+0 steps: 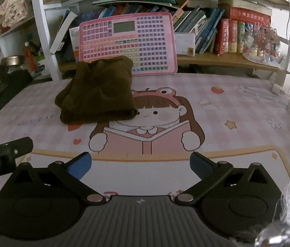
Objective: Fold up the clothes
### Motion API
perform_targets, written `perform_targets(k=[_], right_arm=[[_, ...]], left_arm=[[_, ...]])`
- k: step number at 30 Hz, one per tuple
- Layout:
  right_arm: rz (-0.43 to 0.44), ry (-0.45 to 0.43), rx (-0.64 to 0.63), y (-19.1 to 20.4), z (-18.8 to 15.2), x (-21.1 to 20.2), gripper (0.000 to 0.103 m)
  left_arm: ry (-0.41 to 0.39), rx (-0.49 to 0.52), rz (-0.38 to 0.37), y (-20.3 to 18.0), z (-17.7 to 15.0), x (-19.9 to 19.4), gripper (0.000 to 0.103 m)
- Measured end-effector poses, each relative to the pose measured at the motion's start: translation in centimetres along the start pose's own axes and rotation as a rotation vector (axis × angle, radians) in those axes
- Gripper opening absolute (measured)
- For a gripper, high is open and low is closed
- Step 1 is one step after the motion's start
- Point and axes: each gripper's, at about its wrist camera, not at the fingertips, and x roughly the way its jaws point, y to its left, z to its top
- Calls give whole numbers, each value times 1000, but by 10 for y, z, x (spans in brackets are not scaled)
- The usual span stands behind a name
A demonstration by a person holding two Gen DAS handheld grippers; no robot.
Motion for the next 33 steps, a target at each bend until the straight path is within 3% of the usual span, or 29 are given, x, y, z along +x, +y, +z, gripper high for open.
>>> perform_targets(k=[33], right_arm=[[-27,-4,17,-1,-2,-10,103]], left_arm=[[43,7,-17,-3,-1,1,103]])
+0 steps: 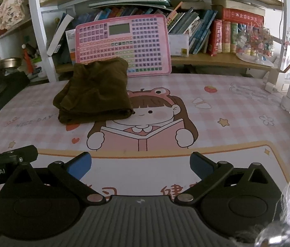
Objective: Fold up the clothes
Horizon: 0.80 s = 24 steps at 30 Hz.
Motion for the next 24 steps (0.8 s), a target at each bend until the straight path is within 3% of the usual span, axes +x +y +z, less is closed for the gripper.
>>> perform_targets(k=[24], right_arm=[[-5,20,1,5,5,12,103]], left_arm=[[32,18,8,5,5,9,103]])
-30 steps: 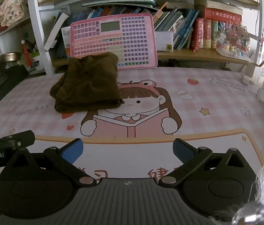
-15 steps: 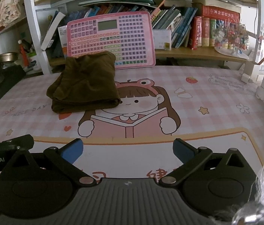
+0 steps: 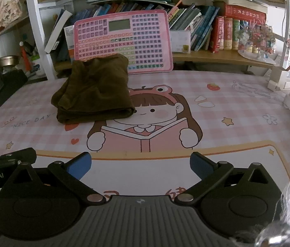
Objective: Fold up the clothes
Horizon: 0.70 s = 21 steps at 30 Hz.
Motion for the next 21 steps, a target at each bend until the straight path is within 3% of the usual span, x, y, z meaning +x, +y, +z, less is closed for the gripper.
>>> perform_targets(k=[21], right_arm=[[-7,16,3,2,-2,3,103]], left_arm=[[30,-16,22,6,-1,6,103]])
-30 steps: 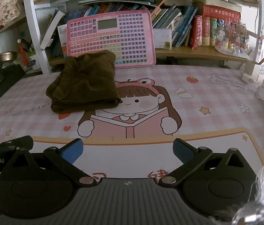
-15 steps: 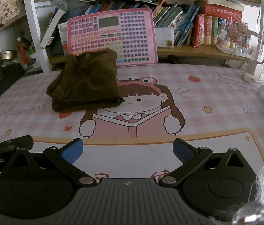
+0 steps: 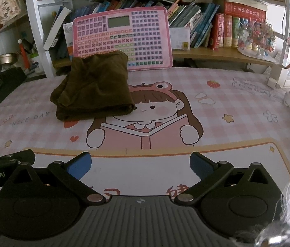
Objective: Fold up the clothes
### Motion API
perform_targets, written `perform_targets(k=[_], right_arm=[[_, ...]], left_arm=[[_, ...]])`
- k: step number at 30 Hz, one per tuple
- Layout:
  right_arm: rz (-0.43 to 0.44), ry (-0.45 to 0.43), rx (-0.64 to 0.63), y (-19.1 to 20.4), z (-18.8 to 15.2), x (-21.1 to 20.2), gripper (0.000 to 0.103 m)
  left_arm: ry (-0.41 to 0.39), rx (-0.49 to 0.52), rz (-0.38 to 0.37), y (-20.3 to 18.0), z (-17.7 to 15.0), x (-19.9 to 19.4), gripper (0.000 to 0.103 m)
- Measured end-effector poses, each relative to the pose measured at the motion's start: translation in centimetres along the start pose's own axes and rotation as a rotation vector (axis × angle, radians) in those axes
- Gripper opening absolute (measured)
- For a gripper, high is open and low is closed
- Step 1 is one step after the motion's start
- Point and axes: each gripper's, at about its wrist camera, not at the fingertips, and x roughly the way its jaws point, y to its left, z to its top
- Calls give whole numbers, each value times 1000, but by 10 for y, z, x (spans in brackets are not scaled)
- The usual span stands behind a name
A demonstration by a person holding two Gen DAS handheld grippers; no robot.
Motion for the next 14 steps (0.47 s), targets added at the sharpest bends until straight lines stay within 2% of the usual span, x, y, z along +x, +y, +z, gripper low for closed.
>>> perform_targets(k=[14], right_arm=[[1,10,-5,1,0,3,103]], left_arm=[[-10,-10,-23,2,1,-1,103]])
